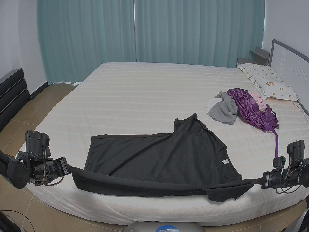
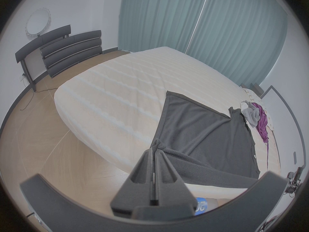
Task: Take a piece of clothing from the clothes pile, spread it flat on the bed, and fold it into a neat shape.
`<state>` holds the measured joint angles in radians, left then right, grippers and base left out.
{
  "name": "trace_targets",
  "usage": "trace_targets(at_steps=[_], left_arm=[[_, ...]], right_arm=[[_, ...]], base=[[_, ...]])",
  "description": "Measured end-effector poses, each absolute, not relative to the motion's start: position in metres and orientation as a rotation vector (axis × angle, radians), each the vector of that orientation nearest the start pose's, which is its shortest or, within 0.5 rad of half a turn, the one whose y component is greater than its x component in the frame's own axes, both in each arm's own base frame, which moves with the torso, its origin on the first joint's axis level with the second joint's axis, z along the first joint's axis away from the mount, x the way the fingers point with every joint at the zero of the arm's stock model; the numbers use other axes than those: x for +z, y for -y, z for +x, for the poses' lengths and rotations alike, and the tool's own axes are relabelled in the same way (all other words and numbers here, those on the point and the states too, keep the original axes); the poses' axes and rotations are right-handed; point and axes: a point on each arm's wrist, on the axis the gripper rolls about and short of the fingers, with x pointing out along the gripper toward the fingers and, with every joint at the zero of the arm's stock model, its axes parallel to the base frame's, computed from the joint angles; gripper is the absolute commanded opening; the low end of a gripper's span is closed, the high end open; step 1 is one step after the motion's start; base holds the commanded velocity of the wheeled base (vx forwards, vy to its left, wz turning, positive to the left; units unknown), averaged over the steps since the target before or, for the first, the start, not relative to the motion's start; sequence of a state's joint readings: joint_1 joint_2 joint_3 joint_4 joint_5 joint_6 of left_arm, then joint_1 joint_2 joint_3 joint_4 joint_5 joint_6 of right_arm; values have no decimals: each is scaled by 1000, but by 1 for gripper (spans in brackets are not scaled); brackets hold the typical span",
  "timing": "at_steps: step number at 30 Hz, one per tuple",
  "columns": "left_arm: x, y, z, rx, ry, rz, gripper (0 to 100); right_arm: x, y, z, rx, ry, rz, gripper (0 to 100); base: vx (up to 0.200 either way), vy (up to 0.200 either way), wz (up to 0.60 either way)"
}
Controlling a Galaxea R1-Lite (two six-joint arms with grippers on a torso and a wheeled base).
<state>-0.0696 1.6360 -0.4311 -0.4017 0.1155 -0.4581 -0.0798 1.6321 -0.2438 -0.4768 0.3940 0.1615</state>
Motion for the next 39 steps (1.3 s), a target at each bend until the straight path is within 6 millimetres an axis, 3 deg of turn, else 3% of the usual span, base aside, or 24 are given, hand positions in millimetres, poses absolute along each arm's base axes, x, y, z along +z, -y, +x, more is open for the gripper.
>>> trace_targets(at_steps=[6, 14, 31, 39], left_arm=[[88, 13, 217, 228, -803, -350, 0], [83, 14, 221, 229, -828, -357, 0], [77, 15, 255, 240, -832, -356, 0], [78, 14, 257, 243, -830, -354, 0]], right_arm=[[58, 6, 180, 217, -936, 368, 0], [61, 6, 187, 218, -915, 373, 0], [65, -2, 238, 230, -892, 431, 0], [74, -4, 246, 230, -856, 448, 0]], base=[[0, 0, 0], [0, 0, 0], [0, 0, 0], [0, 0, 0]])
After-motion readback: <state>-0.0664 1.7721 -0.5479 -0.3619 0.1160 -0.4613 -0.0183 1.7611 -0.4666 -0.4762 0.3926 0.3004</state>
